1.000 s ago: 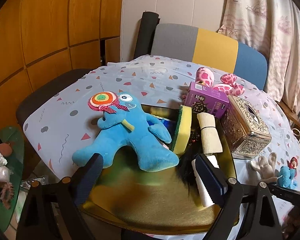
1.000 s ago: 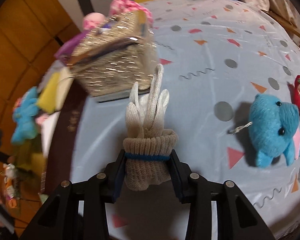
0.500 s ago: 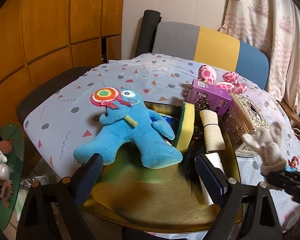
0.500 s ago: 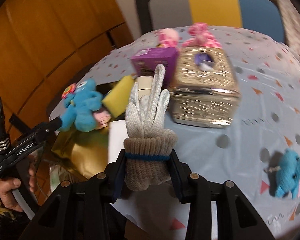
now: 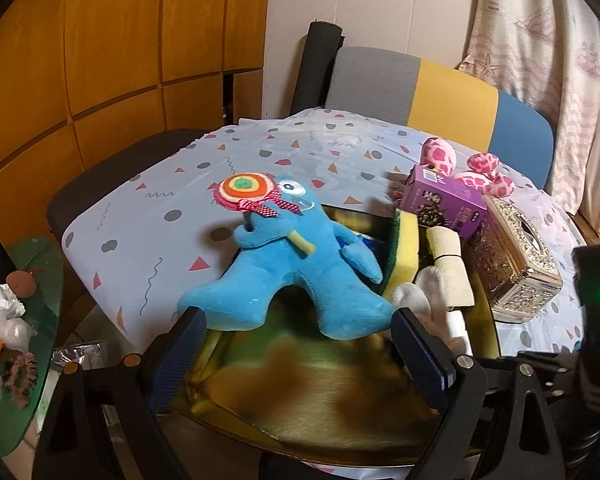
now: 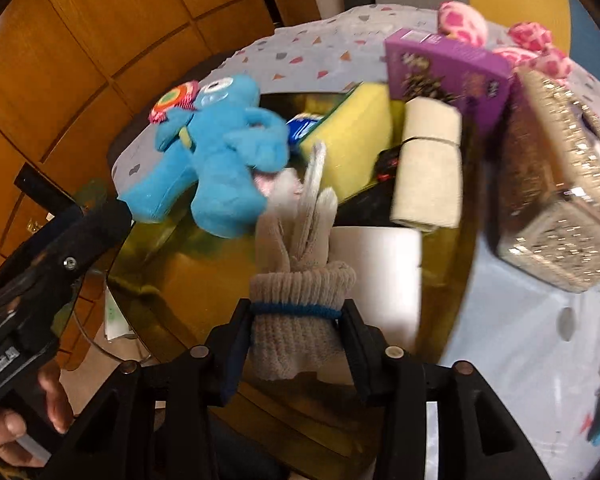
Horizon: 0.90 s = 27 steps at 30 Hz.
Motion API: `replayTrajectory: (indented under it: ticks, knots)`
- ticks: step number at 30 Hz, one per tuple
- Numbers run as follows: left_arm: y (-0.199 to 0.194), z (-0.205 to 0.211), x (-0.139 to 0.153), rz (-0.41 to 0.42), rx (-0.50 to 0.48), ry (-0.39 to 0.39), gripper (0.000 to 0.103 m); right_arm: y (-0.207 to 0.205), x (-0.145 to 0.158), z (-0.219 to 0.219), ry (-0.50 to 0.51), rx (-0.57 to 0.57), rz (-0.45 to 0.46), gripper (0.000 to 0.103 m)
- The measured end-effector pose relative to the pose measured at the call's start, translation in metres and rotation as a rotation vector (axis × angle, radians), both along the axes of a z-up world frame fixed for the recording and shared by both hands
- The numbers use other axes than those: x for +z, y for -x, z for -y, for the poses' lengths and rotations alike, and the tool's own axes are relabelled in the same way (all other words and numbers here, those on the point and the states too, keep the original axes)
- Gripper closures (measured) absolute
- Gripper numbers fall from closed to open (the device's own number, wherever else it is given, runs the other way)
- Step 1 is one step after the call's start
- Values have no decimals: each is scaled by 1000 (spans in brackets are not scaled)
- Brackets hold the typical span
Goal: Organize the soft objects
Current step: 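Carry the white glove into the gold tray and open the right tool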
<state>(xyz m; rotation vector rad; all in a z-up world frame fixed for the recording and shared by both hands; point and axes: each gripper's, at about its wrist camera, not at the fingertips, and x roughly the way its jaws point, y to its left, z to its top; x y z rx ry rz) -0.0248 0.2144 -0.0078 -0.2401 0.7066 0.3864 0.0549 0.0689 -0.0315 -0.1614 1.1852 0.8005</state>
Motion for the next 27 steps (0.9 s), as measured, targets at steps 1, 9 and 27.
replayTrajectory:
  ticks: [1, 9, 27]
  knots:
    - [0, -2, -1, -1, 3, 1, 9, 1, -4, -2, -2, 4, -8, 57]
    - [2, -7, -5, -8, 19, 7, 9, 4, 3, 6, -82, -5, -9, 45]
    - [2, 10, 7, 9, -22, -34, 7, 5, 42, 59, -166, -129, 124, 36]
